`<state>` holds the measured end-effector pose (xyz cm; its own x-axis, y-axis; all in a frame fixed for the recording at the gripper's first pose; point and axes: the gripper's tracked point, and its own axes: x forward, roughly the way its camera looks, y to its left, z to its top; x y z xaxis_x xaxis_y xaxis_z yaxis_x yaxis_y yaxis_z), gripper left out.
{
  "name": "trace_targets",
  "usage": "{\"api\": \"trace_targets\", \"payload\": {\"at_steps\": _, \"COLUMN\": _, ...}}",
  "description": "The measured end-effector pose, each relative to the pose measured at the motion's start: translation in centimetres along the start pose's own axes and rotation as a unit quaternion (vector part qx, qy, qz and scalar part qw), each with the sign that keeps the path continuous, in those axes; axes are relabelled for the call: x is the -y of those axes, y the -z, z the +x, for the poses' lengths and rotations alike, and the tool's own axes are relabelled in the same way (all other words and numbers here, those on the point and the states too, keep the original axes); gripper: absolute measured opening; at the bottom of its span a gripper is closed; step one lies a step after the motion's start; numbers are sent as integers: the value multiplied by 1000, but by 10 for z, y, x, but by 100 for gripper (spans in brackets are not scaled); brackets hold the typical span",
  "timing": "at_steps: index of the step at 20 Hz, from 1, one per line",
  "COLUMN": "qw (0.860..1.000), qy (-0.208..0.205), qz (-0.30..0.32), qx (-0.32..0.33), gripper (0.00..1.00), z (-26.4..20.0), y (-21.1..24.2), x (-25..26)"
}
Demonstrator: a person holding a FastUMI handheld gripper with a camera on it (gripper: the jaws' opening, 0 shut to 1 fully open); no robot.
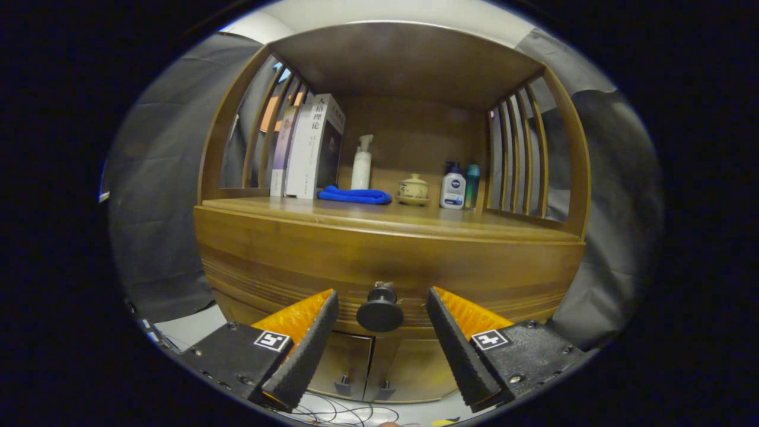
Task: Pull open the drawer, take out the items inside it, and place them on the countertop above the cabinet.
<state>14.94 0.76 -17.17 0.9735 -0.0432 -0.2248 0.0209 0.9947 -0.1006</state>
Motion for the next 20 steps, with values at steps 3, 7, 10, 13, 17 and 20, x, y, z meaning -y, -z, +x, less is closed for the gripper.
{"api": "trace_targets", "payload": {"at_steps": 3, "qw": 1000, "qy": -3, "qz": -3, "qx": -6, "gripper": 91, "z": 2, "y": 7, "x": -1}}
{"api": "trace_targets", "payload": {"at_steps": 7, "qw": 1000, "qy": -10, "qz": -3, "qx": -26, "gripper": 75, "z": 10, "y": 14, "x": -6}}
{"api": "trace_targets", "payload": {"at_steps": 10, "qw": 1000, "qy": 4, "qz": 5, "qx": -23, "gripper": 62, "z": 10, "y": 13, "x": -1}}
{"api": "trace_targets", "payload": {"at_steps": 13, "qw": 999, "qy": 9, "qz": 7, "qx": -30, "gripper": 49, "z": 10, "y": 14, "x": -1}}
{"api": "trace_targets", "payload": {"at_steps": 17, "qw": 999, "qy": 2, "qz": 11, "qx": -31, "gripper": 43, "z": 10, "y": 14, "x": 0}}
{"api": "trace_targets", "payload": {"at_steps": 20, "qw": 999, "qy": 4, "qz": 23, "qx": -34, "gripper": 41, "z": 6, "y": 15, "x": 0}}
